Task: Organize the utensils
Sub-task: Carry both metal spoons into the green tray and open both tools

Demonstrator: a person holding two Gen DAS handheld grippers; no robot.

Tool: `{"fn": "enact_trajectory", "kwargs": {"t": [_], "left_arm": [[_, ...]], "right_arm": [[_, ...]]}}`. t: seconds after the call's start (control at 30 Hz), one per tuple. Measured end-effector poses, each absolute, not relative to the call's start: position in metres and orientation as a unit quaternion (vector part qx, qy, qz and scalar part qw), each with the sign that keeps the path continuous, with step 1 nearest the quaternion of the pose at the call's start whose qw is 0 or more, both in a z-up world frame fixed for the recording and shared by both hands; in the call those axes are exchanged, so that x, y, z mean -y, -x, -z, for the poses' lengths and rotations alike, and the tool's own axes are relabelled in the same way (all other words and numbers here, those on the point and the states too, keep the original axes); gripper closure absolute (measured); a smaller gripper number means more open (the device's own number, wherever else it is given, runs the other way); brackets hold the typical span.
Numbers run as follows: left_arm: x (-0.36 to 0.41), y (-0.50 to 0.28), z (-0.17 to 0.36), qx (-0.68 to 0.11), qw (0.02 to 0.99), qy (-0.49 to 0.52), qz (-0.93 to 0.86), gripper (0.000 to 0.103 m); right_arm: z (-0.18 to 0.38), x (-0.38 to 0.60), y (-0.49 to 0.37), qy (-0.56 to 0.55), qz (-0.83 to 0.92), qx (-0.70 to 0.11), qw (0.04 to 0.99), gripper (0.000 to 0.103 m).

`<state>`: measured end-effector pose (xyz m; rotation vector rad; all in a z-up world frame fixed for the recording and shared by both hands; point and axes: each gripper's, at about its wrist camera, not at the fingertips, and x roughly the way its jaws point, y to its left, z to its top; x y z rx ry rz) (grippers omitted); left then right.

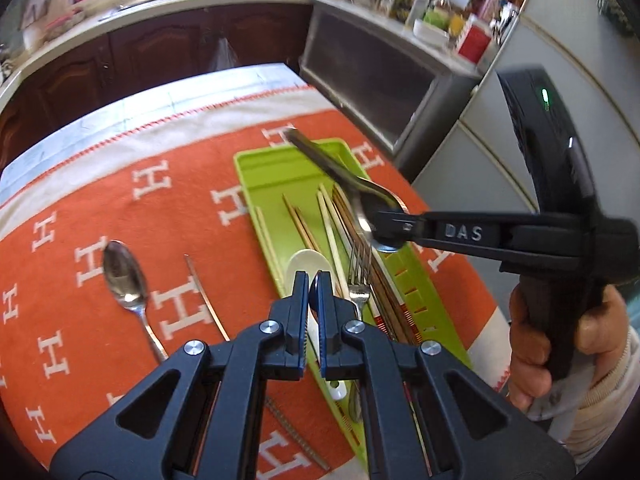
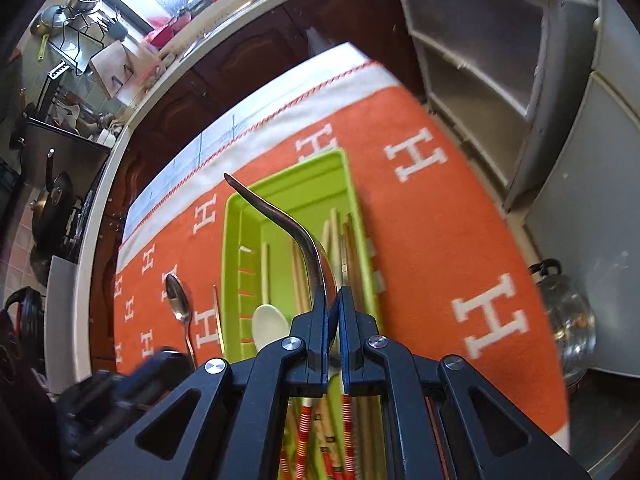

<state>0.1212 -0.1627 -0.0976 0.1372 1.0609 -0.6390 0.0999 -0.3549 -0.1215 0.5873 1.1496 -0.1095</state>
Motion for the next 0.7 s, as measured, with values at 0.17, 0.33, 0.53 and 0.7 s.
{"fn": "enact_trajectory", "kwargs": {"t": [0.17, 0.33, 0.53, 0.7], "left_arm": [[0.175, -0.126, 0.114, -0.511, 0.802, -0.077, 0.298, 0.101], [0.177, -0.127, 0.121, -0.52, 0.795, -0.087, 0.3, 0.101], [0.172, -0.125, 0.12, -0.523, 0.793, -0.078, 0.303, 0.101], [0.163, -0.119, 0.115, -0.524, 0.793, -0.074, 0.302, 0.101]], "right_arm": [[0.147, 0.345, -0.129, -0.295, 0.042, -0.549, 0.781, 0.097], [0.156, 0.334, -0.148, -0.275, 0.028, -0.541, 0.794, 0.063], [0.144, 0.336, -0.138, -0.282, 0.019, -0.52, 0.806, 0.063], [0.127, 0.343, -0.112, -0.269, 0.02, -0.507, 0.818, 0.063]]}}
